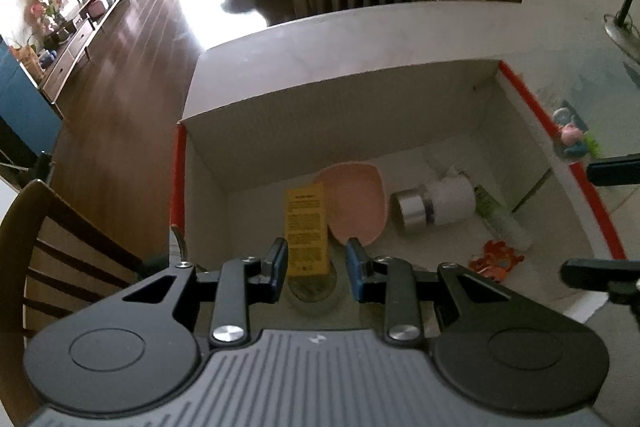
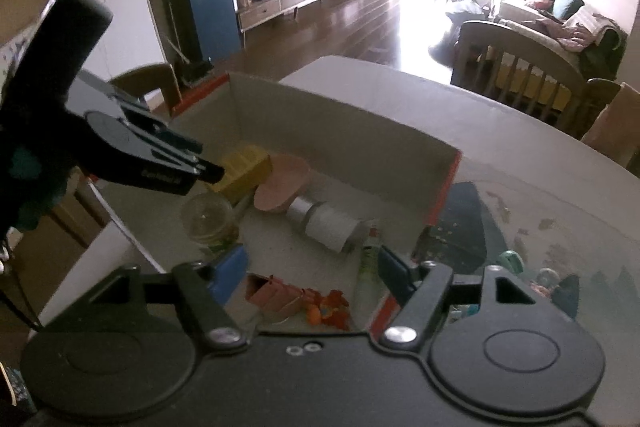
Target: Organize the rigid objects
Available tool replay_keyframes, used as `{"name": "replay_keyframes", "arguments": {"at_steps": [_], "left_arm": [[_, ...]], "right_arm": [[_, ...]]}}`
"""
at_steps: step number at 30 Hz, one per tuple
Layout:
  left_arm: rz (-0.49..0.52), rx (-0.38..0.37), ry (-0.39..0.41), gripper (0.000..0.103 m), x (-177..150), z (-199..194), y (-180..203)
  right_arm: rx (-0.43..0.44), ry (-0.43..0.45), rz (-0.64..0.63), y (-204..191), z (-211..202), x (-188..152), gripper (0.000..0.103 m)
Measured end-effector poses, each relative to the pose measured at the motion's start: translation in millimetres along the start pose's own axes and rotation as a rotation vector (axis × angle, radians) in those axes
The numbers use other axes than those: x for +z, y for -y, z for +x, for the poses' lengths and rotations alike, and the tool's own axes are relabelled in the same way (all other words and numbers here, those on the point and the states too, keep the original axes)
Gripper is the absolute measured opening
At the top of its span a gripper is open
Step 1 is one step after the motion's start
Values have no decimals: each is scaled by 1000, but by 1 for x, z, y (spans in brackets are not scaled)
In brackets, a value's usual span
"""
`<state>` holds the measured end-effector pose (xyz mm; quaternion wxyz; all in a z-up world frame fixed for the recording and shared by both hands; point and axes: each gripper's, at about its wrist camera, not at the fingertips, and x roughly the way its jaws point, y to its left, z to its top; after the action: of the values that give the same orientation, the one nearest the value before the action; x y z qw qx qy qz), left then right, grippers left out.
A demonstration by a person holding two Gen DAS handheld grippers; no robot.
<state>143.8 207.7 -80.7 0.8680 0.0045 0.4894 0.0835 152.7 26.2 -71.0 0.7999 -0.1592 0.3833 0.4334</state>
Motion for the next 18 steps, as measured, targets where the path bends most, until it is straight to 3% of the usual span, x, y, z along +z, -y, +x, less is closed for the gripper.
{"name": "replay_keyframes", "arguments": {"at_steps": [7, 18], "left_arm": [[-32, -19, 94, 30, -3, -42, 17], [-49, -64, 228, 31, 0, -100, 78]], "right_arm": [[10, 59, 49, 20, -39, -10, 73], [22, 138, 87, 54, -95, -32, 80]]}}
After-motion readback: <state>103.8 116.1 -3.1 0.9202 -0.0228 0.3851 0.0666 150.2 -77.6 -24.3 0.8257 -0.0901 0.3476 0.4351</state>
